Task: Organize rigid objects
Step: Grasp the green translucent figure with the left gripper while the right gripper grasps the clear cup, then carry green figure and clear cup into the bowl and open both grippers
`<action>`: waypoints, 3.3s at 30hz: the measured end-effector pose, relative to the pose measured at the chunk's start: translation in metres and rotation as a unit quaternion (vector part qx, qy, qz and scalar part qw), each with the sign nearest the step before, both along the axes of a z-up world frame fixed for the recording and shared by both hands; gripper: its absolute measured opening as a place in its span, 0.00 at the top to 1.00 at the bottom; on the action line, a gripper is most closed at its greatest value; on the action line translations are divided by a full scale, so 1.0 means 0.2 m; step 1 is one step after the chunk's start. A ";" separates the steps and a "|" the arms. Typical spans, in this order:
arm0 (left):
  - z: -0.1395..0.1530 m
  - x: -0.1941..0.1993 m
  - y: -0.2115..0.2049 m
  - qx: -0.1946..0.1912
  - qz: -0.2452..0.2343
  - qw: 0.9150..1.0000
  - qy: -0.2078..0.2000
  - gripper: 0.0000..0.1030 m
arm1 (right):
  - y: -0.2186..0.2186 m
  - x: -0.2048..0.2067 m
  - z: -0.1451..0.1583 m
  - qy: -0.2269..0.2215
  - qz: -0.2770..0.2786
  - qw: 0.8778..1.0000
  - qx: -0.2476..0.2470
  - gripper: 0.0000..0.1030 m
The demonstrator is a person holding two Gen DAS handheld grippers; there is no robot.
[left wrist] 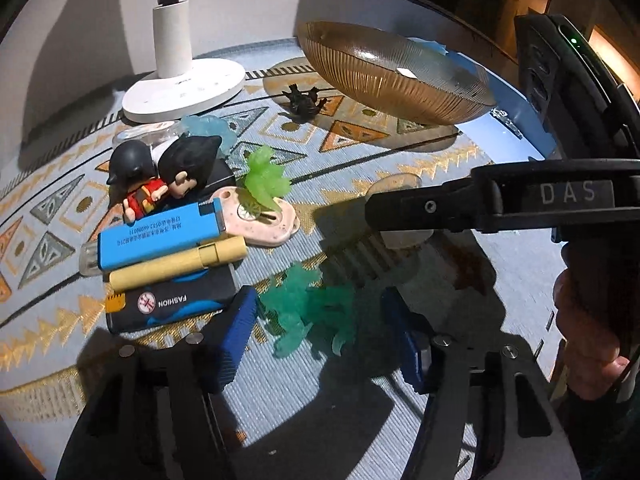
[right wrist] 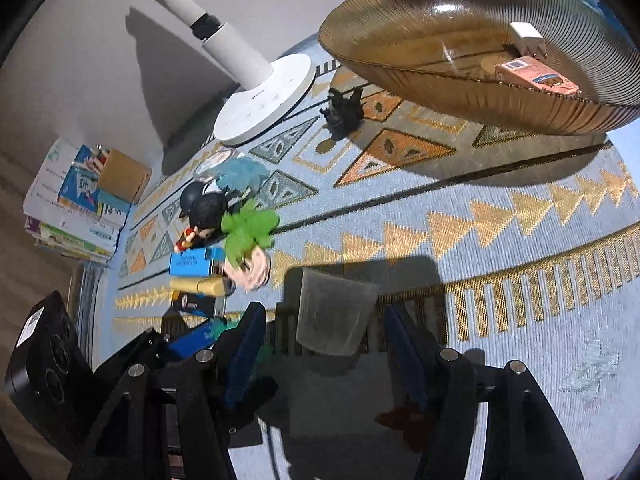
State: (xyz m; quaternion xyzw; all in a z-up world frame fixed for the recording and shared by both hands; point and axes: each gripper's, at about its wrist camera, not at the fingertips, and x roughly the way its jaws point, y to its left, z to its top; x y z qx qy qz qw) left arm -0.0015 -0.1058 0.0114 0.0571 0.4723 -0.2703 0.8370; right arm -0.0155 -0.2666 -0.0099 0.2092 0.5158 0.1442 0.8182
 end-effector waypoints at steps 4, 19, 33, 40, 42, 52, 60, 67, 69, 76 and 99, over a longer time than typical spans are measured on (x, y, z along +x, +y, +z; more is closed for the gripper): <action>0.00 -0.01 -0.01 0.000 -0.004 1.000 -0.005 0.41 | 0.01 0.02 0.01 0.002 -0.001 1.000 -0.003 0.41; 0.00 -0.04 0.00 -0.025 -0.007 1.000 -0.001 0.58 | 0.06 -0.02 -0.01 -0.013 0.012 0.999 -0.033 0.64; 0.07 -0.11 0.02 -0.034 -0.007 0.999 -0.017 0.58 | -0.09 -0.13 0.05 -0.031 -0.006 0.999 -0.027 0.64; 0.13 -0.14 0.03 -0.041 -0.010 0.999 -0.032 0.58 | -0.21 -0.18 0.07 -0.039 -0.028 0.999 -0.025 0.64; 0.15 -0.14 0.04 -0.044 -0.011 0.998 -0.036 0.58 | -0.25 -0.19 0.08 -0.041 -0.033 0.998 -0.026 0.64; 0.37 -0.11 0.00 -0.036 -0.019 0.995 -0.090 0.58 | -0.47 -0.26 0.35 -0.103 -0.070 0.990 -0.060 0.64; 0.72 0.15 -0.24 -0.061 -0.039 0.987 -0.146 0.58 | -0.70 -0.17 0.72 -0.182 -0.138 0.965 -0.128 0.64; 0.73 0.42 -0.49 -0.074 -0.037 0.988 -0.127 0.58 | -0.80 0.03 0.78 -0.182 -0.151 0.957 -0.167 0.64; 0.69 0.50 -0.54 -0.076 -0.035 0.990 -0.114 0.58 | -0.81 0.06 0.75 -0.179 -0.147 0.957 -0.173 0.64; 0.47 0.67 -0.73 -0.040 -0.022 0.996 -0.078 0.58 | -0.87 0.26 0.56 -0.138 -0.129 0.965 -0.183 0.64; 0.20 0.83 -0.95 0.000 -0.018 0.999 -0.037 0.57 | -0.93 0.50 0.28 -0.075 -0.122 0.970 -0.197 0.64</action>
